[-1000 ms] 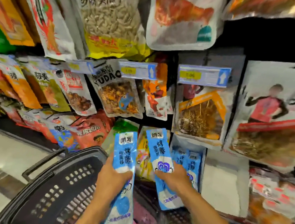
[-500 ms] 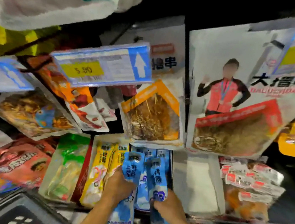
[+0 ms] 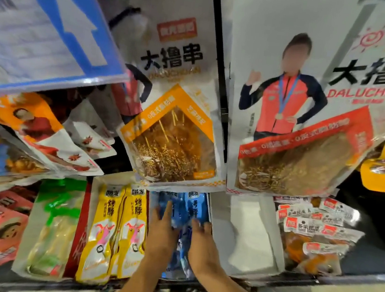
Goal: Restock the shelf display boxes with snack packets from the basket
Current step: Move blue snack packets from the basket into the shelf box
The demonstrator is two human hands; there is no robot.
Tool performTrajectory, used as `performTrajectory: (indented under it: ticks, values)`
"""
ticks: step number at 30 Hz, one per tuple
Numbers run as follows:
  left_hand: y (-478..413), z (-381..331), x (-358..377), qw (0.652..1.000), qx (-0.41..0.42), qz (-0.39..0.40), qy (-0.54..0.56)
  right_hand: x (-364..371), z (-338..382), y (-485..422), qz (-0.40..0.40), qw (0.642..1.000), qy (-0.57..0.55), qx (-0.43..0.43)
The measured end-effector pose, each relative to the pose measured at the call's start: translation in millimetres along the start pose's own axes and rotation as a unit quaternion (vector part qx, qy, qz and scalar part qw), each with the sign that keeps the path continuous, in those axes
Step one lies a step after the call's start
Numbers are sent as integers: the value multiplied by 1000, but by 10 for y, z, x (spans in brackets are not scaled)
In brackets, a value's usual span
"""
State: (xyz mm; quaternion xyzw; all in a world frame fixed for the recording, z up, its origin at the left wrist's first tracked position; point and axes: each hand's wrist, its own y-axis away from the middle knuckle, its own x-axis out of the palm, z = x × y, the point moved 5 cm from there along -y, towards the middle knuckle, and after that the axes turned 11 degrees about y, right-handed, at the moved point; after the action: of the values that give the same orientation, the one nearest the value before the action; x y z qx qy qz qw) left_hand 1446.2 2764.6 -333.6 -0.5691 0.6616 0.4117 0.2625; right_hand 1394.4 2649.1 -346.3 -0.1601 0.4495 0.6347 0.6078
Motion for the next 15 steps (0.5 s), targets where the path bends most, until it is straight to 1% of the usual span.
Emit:
performTrajectory:
  ticks: [2, 3, 6, 8, 9, 11, 13, 15]
  values:
    - [25, 125, 108, 995, 1, 28, -92, 100, -26, 12, 4, 998, 64, -22]
    - [56, 167, 141, 989, 17, 50, -138, 145, -19, 5, 7, 993, 110, -44]
    - [148, 232, 219, 961, 107, 127, -220, 225, -21, 7, 28, 978, 181, -98]
    - [171, 286, 246, 946, 129, 163, -247, 265, -51, -8, 36, 968, 223, -109]
    - [176, 305, 252, 944, 130, 168, -252, 266, -65, -7, 36, 965, 238, -107]
    - [188, 306, 258, 943, 132, 166, -258, 301, -69, 10, 40, 959, 260, -106]
    - [201, 312, 268, 941, 133, 168, -261, 355, -93, -20, 1, 953, 275, -124]
    - [193, 334, 292, 939, 133, 165, -272, 369, -91, 4, 0, 943, 300, -145]
